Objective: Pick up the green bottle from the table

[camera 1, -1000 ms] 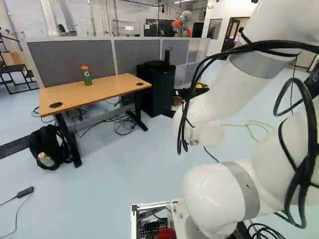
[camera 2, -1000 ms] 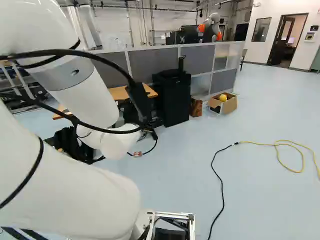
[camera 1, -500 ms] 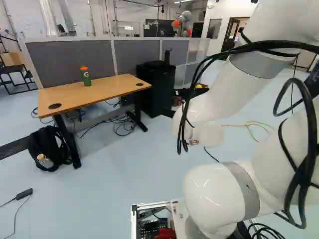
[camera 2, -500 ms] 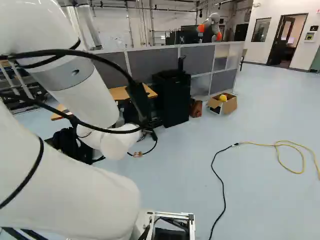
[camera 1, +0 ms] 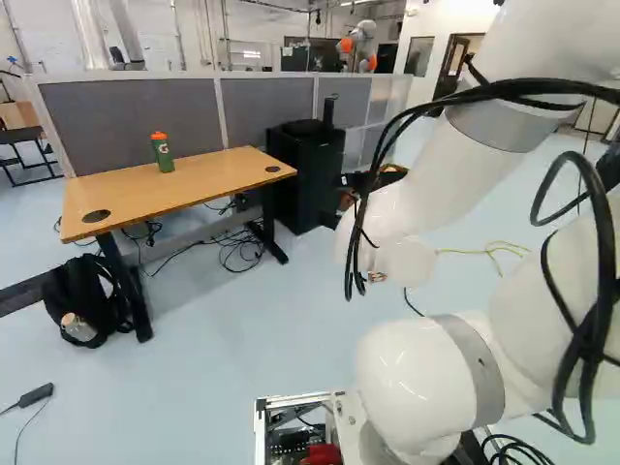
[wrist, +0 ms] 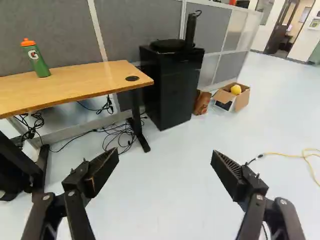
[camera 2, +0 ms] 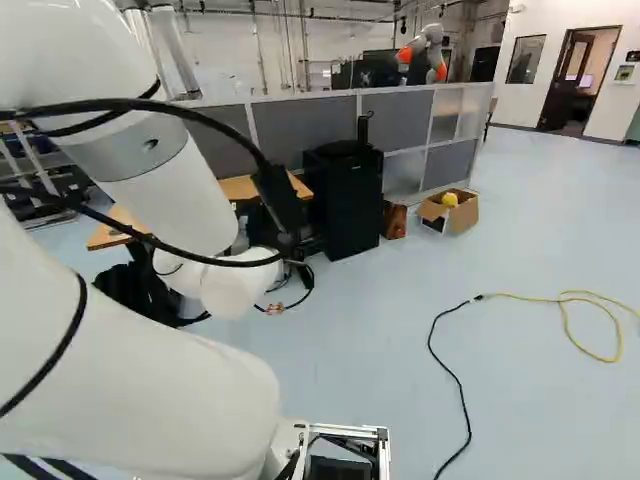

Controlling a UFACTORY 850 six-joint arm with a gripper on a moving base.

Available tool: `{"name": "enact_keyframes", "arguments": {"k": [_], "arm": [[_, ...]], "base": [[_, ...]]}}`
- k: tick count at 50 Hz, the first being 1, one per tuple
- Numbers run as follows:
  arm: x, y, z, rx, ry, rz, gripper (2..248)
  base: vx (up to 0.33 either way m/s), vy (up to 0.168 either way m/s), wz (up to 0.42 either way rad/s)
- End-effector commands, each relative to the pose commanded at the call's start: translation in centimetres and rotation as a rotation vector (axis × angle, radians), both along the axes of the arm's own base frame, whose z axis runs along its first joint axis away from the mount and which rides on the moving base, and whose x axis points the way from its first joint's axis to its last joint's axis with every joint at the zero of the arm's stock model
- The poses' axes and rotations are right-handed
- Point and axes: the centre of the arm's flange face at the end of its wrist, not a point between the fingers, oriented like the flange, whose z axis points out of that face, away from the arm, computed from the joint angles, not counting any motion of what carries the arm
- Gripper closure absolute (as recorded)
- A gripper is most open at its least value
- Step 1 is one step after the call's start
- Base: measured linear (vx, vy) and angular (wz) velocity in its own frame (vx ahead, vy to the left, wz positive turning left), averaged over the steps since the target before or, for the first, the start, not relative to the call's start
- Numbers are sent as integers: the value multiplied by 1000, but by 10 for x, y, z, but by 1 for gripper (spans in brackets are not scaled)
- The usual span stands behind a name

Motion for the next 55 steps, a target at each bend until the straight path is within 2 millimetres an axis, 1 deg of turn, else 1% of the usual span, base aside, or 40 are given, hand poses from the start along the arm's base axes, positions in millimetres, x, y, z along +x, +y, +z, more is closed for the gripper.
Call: {"name": "enact_keyframes", "arguments": {"k": [55], "arm": [[0, 0, 0, 0, 0, 0, 3]], "base": [[94, 44, 208]]}}
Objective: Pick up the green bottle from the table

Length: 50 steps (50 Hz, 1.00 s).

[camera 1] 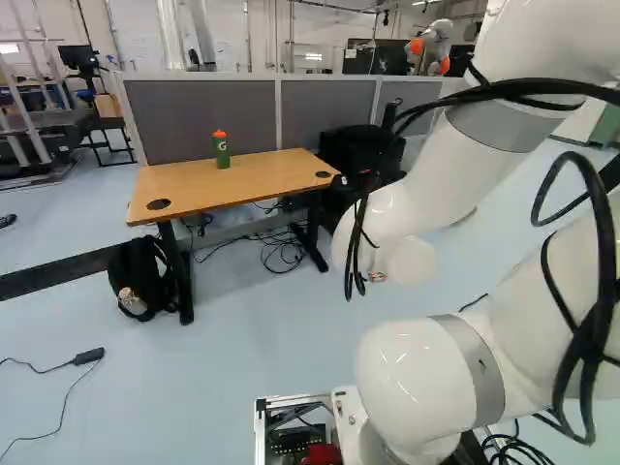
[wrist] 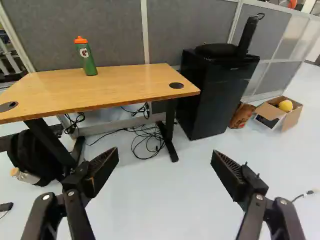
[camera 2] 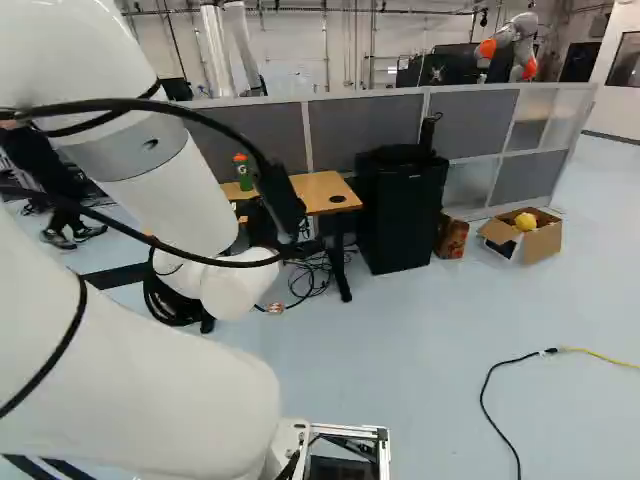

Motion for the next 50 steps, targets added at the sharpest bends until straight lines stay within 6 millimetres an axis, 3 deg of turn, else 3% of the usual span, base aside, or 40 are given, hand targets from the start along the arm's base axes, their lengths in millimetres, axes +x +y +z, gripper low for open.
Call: {"name": "enact_keyframes", "arguments": {"k": [50], "arm": [[0, 0, 0, 0, 0, 0, 3]], "base": [[95, 48, 226]]}}
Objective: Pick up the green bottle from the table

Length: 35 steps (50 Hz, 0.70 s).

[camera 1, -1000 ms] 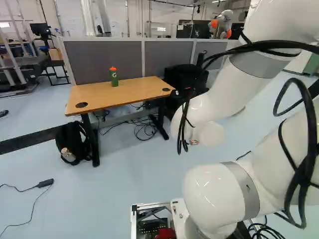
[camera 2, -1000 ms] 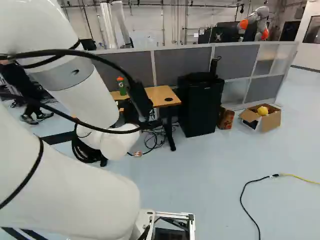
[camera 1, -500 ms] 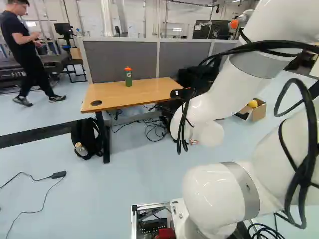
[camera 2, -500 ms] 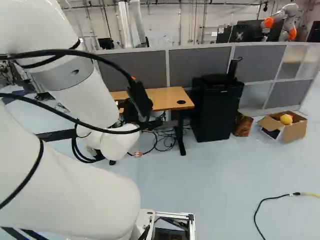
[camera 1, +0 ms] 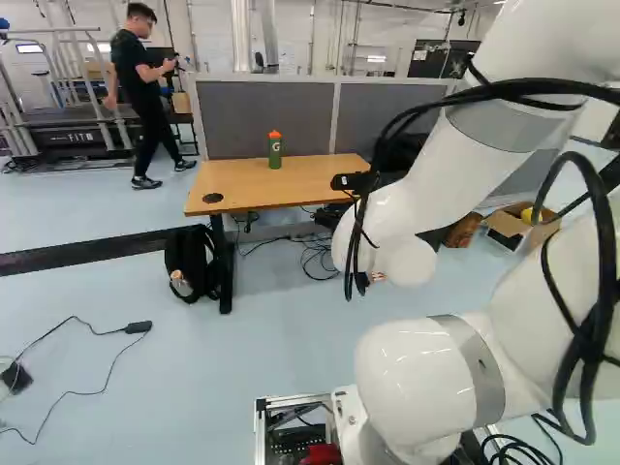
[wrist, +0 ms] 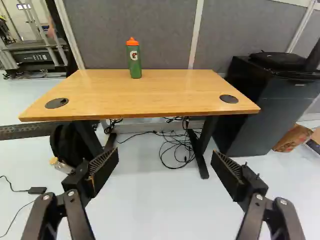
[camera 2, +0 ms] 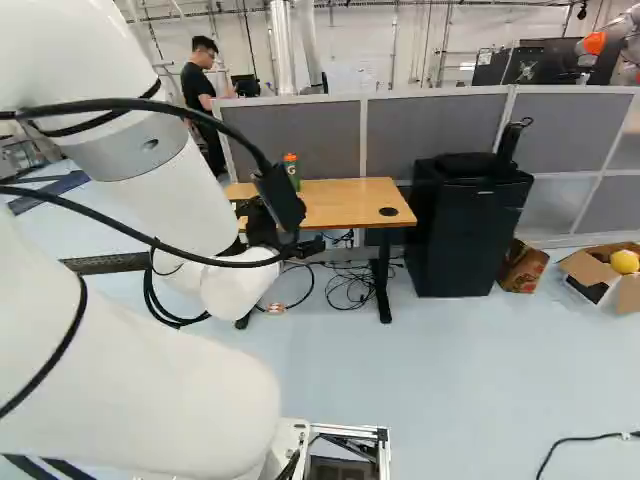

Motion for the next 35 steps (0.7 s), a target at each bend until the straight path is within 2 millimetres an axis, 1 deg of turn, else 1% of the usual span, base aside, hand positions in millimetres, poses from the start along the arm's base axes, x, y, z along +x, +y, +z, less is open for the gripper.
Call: {"name": "enact_keyframes", "arguments": {"k": [9, 35], "arm": [[0, 0, 0, 0, 0, 0, 3], [0, 0, 0, 0, 0, 0, 3]], "base": [[152, 31, 138], [174, 8, 30]]}}
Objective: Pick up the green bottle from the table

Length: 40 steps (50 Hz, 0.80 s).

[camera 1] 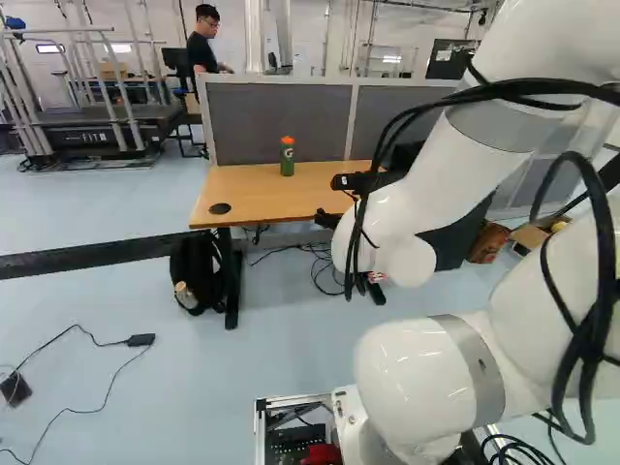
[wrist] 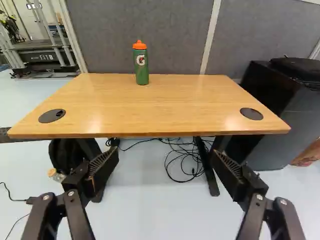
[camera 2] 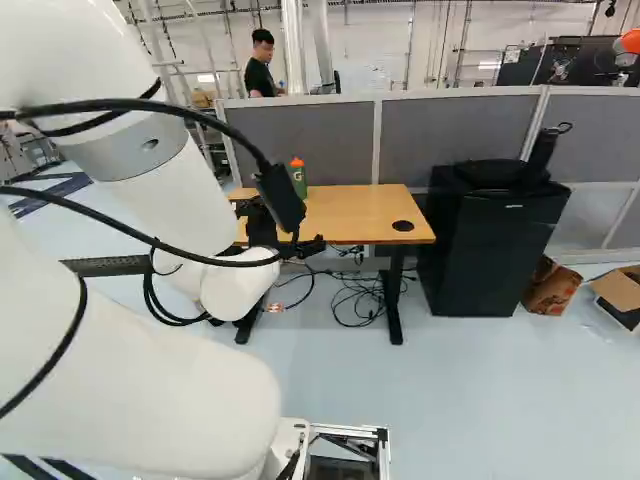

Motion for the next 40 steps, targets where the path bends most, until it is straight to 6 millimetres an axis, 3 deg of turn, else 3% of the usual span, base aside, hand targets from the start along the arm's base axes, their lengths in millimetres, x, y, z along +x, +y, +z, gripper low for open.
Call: {"name": "enact_keyframes", "arguments": {"k": [40], "arm": [[0, 0, 0, 0, 0, 0, 3]], "base": [[142, 25, 108]]}}
